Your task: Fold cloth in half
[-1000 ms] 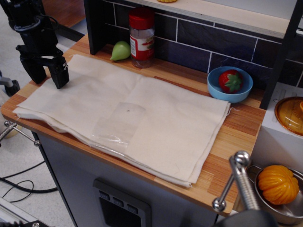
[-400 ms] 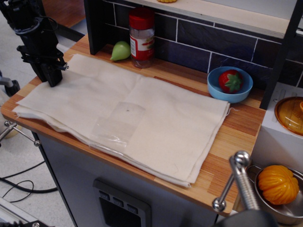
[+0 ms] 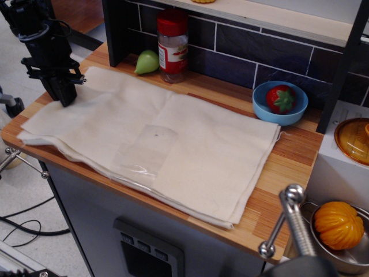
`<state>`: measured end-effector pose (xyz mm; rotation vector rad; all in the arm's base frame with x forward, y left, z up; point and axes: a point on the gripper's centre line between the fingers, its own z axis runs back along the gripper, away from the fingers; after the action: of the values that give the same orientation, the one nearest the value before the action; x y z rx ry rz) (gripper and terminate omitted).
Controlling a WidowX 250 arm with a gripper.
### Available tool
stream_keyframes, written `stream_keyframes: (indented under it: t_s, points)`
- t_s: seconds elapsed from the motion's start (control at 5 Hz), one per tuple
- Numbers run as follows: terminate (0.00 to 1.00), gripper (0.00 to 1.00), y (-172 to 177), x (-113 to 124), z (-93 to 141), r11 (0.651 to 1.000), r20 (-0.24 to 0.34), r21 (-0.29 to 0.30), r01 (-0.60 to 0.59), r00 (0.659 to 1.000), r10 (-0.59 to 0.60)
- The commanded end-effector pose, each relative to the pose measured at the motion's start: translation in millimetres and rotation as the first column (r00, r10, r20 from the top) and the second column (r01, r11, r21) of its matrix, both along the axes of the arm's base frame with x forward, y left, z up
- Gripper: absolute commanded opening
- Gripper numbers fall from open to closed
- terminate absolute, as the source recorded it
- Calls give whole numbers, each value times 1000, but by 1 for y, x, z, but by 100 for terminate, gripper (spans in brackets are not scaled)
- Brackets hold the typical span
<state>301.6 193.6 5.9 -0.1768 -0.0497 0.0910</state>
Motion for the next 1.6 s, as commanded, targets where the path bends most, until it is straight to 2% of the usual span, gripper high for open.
stream_keyframes:
  t_s: [0.0, 0.2, 0.4, 0.6, 1.0, 1.2, 1.4]
  points:
    - [0, 0, -29, 10, 78, 1000, 111, -15, 25, 994, -23]
    - [0, 0, -64, 7, 98, 997, 149, -64, 30, 989, -20]
    - [0, 0, -99, 4, 101, 994, 129, -108, 10, 992, 4]
    - [0, 0, -141, 0, 103, 988, 156, -156, -7, 987, 32]
    - [0, 0, -209, 8, 107, 968, 142, -248, -33, 987, 70]
    - [0, 0, -235, 15, 103, 966, 139, -255, -50, 986, 87]
    - [0, 0, -255, 17, 99, 973, 79, -233, -5, 997, 24]
